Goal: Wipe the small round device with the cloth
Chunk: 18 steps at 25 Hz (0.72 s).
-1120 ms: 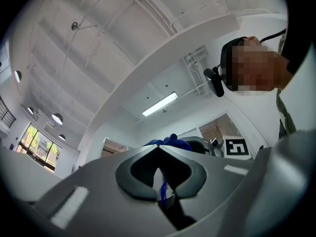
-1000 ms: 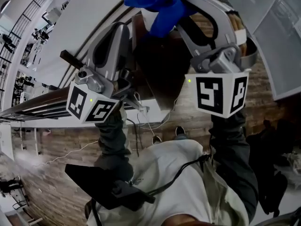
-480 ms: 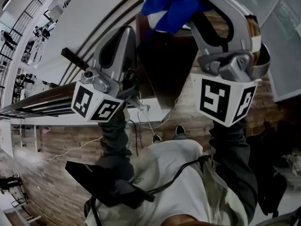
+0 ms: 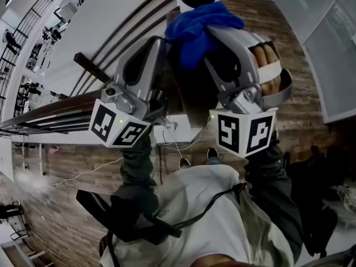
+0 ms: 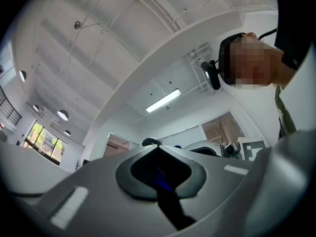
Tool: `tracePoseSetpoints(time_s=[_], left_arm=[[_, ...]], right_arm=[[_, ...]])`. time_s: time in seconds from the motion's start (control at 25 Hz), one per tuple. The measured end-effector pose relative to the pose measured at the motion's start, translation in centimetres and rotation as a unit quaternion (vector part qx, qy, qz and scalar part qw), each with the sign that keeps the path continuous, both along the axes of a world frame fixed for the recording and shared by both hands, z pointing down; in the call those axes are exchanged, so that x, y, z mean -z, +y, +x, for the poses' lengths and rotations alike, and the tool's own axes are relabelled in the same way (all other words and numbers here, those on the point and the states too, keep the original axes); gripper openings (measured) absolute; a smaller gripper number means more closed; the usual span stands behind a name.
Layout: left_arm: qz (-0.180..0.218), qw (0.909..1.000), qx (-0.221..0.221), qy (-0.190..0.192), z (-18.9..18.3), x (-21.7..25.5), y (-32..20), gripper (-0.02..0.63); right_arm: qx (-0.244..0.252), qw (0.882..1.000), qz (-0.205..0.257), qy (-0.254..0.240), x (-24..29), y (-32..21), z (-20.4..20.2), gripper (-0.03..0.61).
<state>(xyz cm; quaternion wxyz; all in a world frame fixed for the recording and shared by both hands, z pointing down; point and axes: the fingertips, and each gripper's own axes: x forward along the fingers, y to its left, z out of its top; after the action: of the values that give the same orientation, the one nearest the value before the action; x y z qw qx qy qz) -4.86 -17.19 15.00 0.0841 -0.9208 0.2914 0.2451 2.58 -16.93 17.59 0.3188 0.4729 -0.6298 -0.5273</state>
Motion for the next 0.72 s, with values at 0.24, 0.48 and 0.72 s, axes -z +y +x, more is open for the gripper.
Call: tracePoseSetpoints(time_s=[0.24, 0.48, 0.72], left_arm=[[-0.033, 0.9994, 0.005, -0.004, -0.4, -3.3, 1.5, 0.002], [-0.074, 0.997, 0.023, -0.002, -1.3, -7.5, 3.7, 0.002], [-0.077, 0.9958, 0.045, -0.019, -1.0, -9.8, 5.2, 0.002]], right_arm=[[0.065, 0.98, -0.008, -0.186, 0.1, 3.1, 2.5, 0.143], [0.09, 0.944, -0.011, -0.317, -4.0, 6.2, 2.0, 0.143], [0.095, 0.929, -0.054, -0.354, -8.0, 6.7, 1.1, 0.143]])
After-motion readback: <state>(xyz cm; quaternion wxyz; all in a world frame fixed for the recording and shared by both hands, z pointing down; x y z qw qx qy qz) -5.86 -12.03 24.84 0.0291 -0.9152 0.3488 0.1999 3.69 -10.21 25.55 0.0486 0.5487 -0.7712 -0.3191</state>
